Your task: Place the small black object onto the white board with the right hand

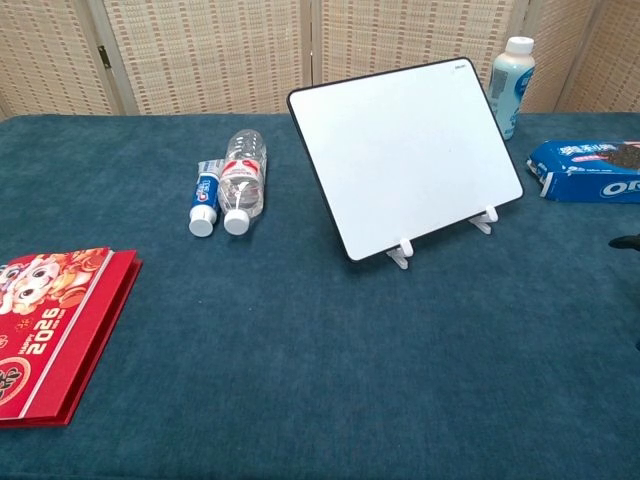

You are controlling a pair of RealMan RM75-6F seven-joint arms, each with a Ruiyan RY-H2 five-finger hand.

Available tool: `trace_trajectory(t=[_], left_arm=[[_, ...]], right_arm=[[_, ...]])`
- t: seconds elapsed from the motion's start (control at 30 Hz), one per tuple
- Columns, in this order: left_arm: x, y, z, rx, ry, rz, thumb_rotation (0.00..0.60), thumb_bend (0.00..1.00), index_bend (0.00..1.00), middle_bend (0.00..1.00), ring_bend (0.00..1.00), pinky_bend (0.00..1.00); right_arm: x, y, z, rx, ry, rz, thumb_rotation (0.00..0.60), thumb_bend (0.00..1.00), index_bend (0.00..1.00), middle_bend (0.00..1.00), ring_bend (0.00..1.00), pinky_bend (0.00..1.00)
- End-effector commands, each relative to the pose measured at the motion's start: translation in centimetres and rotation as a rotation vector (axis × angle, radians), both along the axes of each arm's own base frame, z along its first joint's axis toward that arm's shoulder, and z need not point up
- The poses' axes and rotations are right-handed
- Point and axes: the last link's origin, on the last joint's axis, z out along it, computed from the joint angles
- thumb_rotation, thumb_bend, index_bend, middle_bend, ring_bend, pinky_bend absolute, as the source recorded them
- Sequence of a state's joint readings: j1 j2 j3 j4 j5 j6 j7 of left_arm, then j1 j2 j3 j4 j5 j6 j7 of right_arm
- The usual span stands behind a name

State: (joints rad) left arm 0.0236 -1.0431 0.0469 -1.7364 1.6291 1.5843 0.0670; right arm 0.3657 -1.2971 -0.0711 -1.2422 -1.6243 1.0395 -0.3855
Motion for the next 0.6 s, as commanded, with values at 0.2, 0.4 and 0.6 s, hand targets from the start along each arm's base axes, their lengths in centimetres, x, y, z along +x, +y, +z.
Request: trace_trajectory(t=[0.2,0.4,0.6], left_arm=[[0.2,-0.3,0.5,0.010,-0.024,-0.037,0.600,0.05,0.00,0.14,0.24,0.45],[0.1,-0.2,0.4,0.008,-0.021,-0.030,0.600,0.06,0.00,0.14,0.25,0.45],[0.2,-0.1,0.0,-0.004,-0.015,-0.025,0.600,0.06,0.00,0.14,0.25,0.45]], right_arm=[[0.3,-0.6,-0.6,-0.047,-0.044,0.053,0.600,0.12,0.62,0.12,0.16,0.12],[0.4,-0.9,0.2,-0.093,-0.102,0.042,0.600,0.12,0.63,0.12,0.17,0.13],[3.2,-3.4,1.2,-0.304,-0.234,0.139,0.600,0.12,0.63,0.16,0.20,0.13]])
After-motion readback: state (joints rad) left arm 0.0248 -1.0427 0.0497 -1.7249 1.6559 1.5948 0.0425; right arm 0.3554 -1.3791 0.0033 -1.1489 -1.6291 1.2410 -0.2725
